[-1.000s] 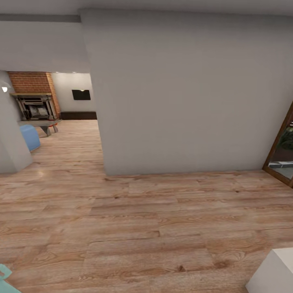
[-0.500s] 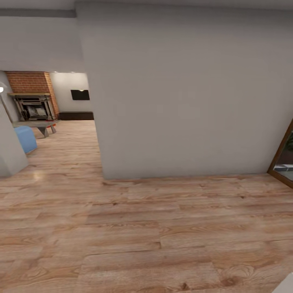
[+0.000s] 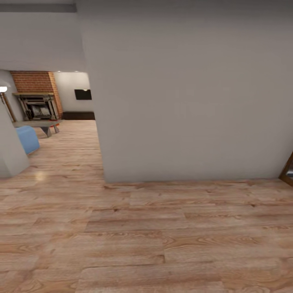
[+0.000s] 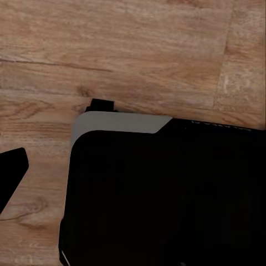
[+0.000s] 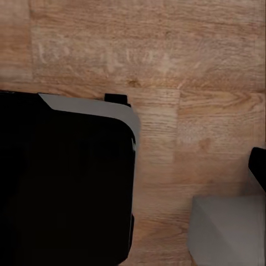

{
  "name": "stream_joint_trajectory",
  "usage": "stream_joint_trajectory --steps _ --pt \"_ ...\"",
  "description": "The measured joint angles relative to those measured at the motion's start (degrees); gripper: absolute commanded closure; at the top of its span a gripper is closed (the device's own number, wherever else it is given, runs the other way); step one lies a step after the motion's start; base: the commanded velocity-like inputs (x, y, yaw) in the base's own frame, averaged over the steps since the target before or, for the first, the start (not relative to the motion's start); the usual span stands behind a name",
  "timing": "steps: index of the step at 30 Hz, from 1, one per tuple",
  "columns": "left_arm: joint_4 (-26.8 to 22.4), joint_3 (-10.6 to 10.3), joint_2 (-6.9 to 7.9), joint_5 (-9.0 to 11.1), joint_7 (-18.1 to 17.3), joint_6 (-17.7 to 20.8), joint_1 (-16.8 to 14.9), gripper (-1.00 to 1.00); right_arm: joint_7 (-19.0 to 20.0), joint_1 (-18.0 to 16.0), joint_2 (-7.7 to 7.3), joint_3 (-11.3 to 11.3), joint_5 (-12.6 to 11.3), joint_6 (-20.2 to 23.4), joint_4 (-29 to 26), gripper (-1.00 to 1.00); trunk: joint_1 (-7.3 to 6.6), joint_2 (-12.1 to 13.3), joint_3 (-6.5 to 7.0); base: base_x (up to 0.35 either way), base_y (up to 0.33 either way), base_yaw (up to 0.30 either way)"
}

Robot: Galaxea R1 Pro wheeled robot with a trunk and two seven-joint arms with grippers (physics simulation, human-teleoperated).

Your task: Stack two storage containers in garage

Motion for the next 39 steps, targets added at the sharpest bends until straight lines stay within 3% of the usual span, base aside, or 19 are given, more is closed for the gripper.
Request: stream_joint_trajectory --steps 39 --pt "0.0 0.0 0.02 0.0 0.0 -0.2 0.0 -1.0 0.0 0.0 0.21 0.0 0.4 -0.1 0.0 -1.0 0.0 0.0 -1.85 0.322 0.0 0.261"
